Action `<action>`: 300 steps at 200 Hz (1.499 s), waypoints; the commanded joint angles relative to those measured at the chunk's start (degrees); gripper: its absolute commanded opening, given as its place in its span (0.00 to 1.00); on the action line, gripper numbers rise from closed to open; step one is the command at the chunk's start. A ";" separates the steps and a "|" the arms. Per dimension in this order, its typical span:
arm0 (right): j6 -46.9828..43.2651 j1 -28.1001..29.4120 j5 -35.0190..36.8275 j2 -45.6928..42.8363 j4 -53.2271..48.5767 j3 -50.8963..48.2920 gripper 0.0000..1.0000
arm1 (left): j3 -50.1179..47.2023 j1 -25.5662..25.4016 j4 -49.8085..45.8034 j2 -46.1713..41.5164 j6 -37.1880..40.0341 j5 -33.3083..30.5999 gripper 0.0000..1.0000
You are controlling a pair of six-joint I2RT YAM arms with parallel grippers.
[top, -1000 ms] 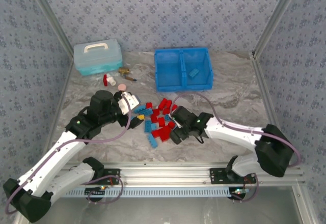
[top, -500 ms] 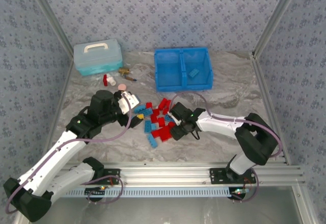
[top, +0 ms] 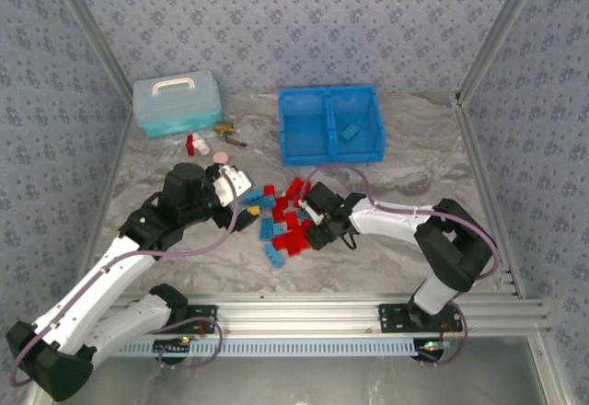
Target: Sort the legos into containers by color
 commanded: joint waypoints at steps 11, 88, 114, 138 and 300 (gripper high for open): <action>0.54 -0.25 0.30 -1.06 -1.32 0.28 0.51 | -0.16 0.41 0.78 0.36 0.92 -0.13 0.99; 6.02 -6.60 6.77 -24.28 3.29 2.75 0.49 | -0.13 0.39 0.73 0.02 0.94 0.35 0.99; 7.39 -14.29 7.01 -20.66 10.09 8.53 0.47 | -0.10 0.46 0.86 0.05 0.83 0.37 0.99; 8.28 -20.62 6.73 -9.48 9.30 20.81 0.47 | -0.28 0.44 0.96 -0.08 0.75 0.65 0.99; 25.19 -32.80 2.50 38.61 -14.90 71.93 0.63 | -0.60 0.41 1.02 -1.40 1.19 0.40 0.99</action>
